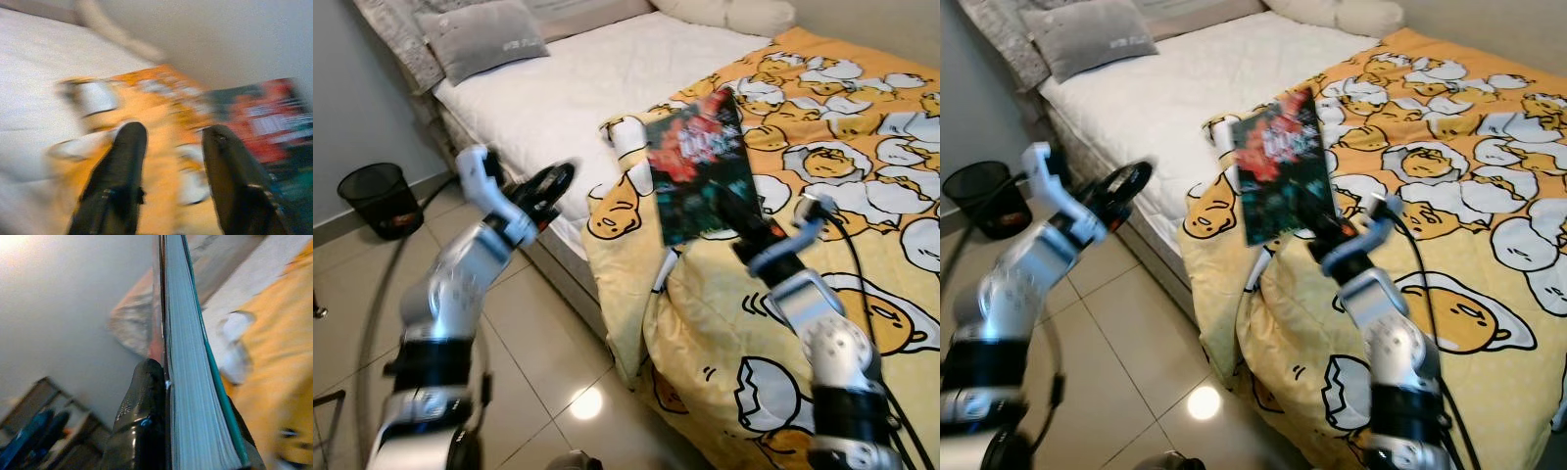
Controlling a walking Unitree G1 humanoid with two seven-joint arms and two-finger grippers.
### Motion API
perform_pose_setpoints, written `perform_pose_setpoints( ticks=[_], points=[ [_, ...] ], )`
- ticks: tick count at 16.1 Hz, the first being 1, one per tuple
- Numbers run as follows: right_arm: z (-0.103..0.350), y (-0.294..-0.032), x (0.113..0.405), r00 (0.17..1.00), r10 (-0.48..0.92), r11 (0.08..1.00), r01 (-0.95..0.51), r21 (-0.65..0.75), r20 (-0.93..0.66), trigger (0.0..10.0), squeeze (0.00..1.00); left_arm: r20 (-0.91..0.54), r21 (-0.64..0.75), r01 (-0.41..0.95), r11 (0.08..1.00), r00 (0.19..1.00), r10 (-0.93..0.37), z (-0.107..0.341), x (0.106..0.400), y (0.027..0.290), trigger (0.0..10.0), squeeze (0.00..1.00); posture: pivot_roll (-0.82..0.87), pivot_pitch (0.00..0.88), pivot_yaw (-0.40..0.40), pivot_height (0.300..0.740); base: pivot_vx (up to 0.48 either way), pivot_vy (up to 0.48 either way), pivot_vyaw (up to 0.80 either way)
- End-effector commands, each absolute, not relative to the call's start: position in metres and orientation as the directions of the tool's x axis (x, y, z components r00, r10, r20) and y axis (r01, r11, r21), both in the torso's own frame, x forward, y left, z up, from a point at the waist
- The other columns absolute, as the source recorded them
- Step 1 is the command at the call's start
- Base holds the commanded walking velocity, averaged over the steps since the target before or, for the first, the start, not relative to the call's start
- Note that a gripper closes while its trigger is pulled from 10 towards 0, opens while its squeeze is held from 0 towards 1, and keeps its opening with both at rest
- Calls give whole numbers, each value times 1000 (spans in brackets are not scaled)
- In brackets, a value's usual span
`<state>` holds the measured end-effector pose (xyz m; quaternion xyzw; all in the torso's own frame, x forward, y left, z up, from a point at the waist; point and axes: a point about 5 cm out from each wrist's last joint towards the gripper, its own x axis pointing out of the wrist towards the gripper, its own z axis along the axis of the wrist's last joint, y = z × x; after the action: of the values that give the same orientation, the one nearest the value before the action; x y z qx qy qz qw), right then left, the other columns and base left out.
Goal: Clean up the room
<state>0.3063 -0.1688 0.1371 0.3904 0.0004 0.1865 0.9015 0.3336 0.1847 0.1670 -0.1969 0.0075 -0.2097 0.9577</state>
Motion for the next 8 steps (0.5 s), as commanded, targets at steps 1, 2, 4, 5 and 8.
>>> perform_pose_setpoints(
  ticks=[1, 2, 4, 5, 8],
  points=[
    [141, -177, 303, 949, 277, 677, -305, 669, 152, 0, 0, 47, -230, 344, 910, 938, -343, 166, 330, 192, 10000, 1000, -21, 0, 80, 740, 0, 0, 0],
    [132, -186, 299, 975, 199, 752, -216, 623, 99, 0, 0, 49, -98, 327, 940, 945, -324, 164, 321, 197, 10000, 1000, -23, 0, 80, 740, 0, 0, 0],
    [124, -193, 300, 996, 63, 799, -86, 595, 59, 0, 0, 44, -33, 338, 941, 941, -336, 156, 306, 193, 10000, 1000, -23, 0, 68, 740, 0, 0, 0],
    [120, -193, 299, 999, 9, 796, -32, 605, 40, 0, 0, 48, 1, 330, 944, 943, -329, 153, 301, 191, 10000, 1000, -23, 0, 64, 740, 0, 0, 0],
    [108, -187, 291, 999, -41, 779, 26, 626, 9, 0, 0, -114, -35, 290, 956, 949, -293, 129, 287, 187, 10000, 0, 0, 0, 20, 740, 0, 0, 0]
  ],
)
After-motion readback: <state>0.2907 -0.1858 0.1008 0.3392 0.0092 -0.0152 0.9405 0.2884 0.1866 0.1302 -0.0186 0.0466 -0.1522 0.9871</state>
